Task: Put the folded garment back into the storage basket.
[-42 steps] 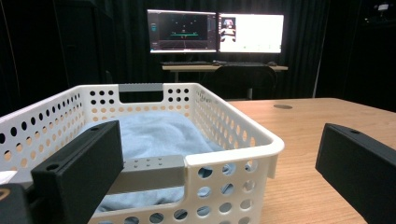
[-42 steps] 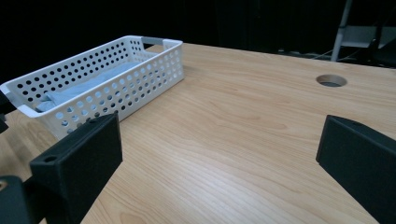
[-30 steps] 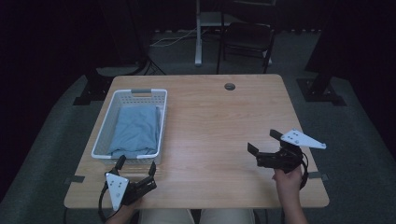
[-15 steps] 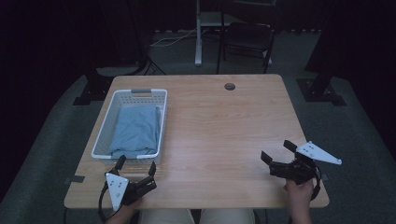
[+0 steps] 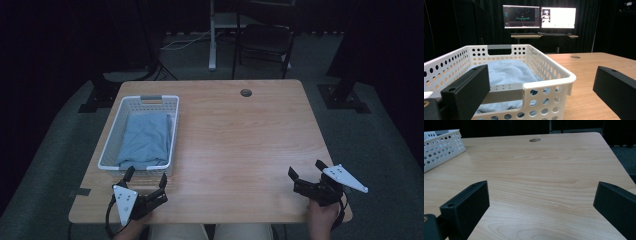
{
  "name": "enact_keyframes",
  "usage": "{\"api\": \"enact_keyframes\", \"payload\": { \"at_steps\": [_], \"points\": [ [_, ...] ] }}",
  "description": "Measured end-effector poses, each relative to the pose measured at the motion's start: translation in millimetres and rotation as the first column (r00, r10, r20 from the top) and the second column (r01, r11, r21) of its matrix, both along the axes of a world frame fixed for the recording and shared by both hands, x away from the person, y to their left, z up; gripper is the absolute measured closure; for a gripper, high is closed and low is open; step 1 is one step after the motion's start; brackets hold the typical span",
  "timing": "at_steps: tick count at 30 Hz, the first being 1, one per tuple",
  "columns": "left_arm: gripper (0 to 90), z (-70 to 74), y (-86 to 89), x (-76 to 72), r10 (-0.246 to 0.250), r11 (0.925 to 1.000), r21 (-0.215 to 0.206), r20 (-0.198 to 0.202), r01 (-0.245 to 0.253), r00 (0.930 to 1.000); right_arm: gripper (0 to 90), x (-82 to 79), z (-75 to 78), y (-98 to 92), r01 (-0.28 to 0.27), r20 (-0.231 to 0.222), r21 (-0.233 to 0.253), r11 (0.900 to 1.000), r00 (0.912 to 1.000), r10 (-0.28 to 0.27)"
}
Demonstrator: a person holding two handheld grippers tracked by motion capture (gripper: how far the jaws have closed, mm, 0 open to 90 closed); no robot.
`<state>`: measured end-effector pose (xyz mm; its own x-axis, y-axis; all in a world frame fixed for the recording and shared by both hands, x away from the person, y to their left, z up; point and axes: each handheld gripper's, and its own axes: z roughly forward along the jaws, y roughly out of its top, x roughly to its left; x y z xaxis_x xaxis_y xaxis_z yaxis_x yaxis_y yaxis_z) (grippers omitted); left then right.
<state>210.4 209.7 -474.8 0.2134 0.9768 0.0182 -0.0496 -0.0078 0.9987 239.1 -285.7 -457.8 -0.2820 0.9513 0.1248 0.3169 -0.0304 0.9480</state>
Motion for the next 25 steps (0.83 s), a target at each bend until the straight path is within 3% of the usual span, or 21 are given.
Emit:
{"api": "enact_keyframes", "payload": {
  "at_steps": [2,5,8,12,25],
  "points": [
    [2.1,0.0,0.0,0.0,0.0,1.0,0.0,0.001,0.0,1.0,0.3,0.6,-2.4,-0.2,0.008,0.0,0.009,1.0,1.0,-0.008],
    [2.1,0.0,0.0,0.0,0.0,1.0,0.0,0.0,0.0,1.0,0.3,1.4,-4.2,4.2,0.051,0.003,-0.036,0.998,0.9987,-0.05],
    [2.1,0.0,-0.1,0.0,0.0,1.0,0.0,0.001,0.0,1.0,0.3,6.2,-5.8,9.0,0.093,-0.022,-0.08,0.992,0.9952,-0.095],
    [2.2,-0.1,0.0,-0.1,0.0,1.0,0.0,0.001,0.0,1.0,0.2,8.7,-6.5,12.6,0.122,-0.029,-0.111,0.986,0.9916,-0.126],
    [2.2,-0.1,-0.1,0.2,0.0,1.0,0.0,-0.001,0.0,1.0,0.2,10.8,-7.0,9.9,0.098,-0.049,-0.077,0.992,0.9935,-0.102]
  ]
}}
